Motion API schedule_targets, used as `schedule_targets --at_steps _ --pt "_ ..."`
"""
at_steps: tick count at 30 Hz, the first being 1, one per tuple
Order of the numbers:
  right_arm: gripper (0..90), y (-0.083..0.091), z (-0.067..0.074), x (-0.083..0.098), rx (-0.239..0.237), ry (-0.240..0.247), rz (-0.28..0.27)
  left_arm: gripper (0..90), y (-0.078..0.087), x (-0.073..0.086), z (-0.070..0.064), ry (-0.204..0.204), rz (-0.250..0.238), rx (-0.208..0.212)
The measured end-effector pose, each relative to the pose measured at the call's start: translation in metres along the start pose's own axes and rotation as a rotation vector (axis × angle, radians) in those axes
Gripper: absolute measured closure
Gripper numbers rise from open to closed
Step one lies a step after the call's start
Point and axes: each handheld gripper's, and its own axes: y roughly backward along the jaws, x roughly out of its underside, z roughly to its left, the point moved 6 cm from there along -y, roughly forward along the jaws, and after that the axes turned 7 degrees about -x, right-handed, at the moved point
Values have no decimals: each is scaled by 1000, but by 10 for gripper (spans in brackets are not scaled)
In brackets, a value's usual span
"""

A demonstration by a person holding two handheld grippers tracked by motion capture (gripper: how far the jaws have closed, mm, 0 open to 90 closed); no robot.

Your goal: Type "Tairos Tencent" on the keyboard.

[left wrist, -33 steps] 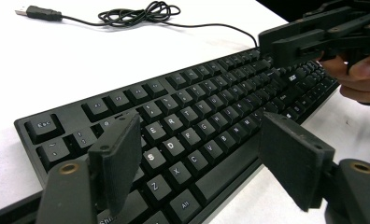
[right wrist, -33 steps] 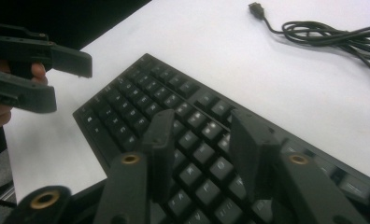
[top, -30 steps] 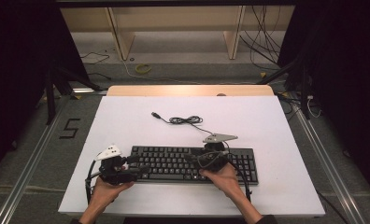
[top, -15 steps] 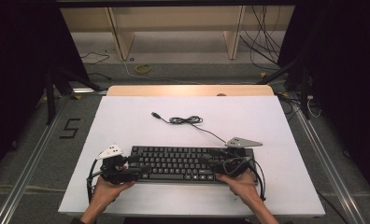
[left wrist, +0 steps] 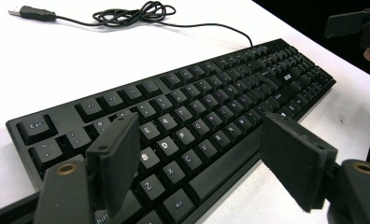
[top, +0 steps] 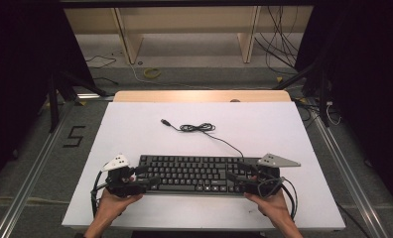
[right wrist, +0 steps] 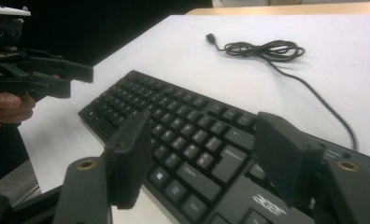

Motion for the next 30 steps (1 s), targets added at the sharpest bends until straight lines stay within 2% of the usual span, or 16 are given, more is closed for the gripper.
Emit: schedule_targets --at_steps 3,7,13,21,30 --pt "360 13 -1 5 19 12 -7 283 3 1 0 2 -4 4" --pt "356 24 -5 14 44 23 -7 280 5 1 2 32 -19 20" --pt "354 36 -9 28 68 16 -14 276 5 3 -1 20 -20 27" --pt "336 43 -7 40 94 36 -17 262 6 5 -9 -2 -29 49" --pt "335 45 -8 39 101 36 -36 254 5 5 -9 -12 -31 49"
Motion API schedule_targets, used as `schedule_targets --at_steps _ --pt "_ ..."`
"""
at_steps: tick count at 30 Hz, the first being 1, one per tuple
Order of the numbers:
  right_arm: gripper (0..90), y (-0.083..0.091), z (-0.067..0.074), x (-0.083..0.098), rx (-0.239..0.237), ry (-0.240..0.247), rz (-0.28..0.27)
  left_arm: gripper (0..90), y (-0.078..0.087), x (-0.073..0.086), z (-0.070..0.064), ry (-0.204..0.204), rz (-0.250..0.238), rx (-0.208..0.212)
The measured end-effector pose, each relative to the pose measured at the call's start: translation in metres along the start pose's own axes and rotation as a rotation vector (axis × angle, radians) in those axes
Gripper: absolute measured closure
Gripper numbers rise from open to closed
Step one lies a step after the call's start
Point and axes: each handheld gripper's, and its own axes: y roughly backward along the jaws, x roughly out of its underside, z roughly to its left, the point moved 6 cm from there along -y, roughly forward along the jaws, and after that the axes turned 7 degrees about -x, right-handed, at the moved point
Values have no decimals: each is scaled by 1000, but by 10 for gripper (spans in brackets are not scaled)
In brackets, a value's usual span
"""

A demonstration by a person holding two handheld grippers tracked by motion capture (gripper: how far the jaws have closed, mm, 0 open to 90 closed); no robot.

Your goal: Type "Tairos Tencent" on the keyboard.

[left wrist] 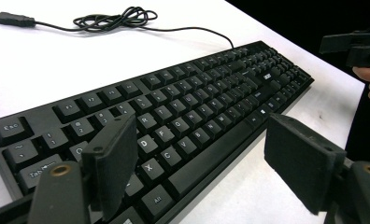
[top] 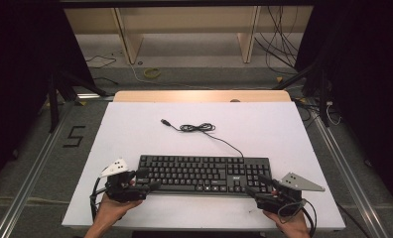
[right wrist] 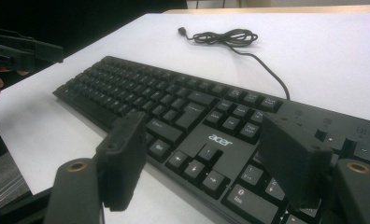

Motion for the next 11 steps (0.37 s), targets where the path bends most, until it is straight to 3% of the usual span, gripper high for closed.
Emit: schedule_targets --at_steps 11 --pt "334 -1 -1 -1 3 0 -4 251 0 0 2 -5 0 -5"
